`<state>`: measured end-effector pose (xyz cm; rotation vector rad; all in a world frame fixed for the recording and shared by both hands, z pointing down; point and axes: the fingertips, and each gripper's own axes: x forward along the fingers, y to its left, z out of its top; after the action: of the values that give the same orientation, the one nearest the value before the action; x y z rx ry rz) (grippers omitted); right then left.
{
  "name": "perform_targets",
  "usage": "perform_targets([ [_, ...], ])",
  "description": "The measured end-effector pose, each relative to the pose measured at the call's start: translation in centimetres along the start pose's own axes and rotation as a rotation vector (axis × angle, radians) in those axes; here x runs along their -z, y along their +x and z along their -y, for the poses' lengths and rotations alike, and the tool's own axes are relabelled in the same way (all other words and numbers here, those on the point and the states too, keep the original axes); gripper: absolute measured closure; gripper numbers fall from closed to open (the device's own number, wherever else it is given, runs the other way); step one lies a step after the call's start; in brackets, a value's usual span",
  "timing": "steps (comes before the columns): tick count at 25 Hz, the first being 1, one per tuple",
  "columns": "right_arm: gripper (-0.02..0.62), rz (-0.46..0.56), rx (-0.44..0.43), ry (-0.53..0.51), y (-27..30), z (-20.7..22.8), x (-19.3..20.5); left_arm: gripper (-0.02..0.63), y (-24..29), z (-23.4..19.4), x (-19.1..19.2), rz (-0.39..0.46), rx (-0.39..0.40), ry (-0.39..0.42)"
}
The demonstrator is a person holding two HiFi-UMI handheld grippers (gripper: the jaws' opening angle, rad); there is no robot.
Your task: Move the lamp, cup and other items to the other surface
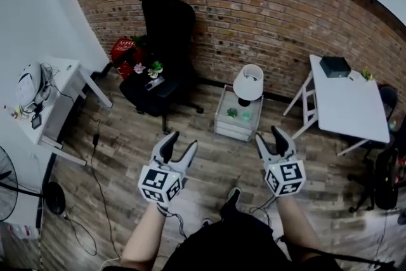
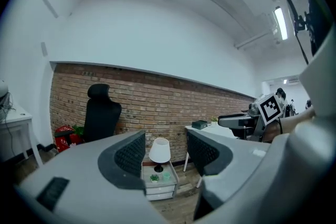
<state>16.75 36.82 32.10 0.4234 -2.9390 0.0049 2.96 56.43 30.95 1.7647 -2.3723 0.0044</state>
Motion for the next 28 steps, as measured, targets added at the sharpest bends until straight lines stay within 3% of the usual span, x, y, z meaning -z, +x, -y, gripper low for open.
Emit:
perform_targets([
  [5, 0.365, 0.017, -0.040, 0.017, 5.4, 3.9, -0.5, 0.367, 6.0, -1.1, -0.6, -0.036, -0.024, -0.011],
  [16, 0.367, -0.003, 0.005, 0.029, 9.6, 16.7, -0.2, 0.367, 18.9, 2.1, -3.6, -0.032, 0.030, 0.005],
  [28, 0.365, -0.034, 0.056, 0.061, 12.1, 22.8, 1.2, 0.367, 25.9, 1.3, -3.1, -0.074, 0.062, -0.001],
])
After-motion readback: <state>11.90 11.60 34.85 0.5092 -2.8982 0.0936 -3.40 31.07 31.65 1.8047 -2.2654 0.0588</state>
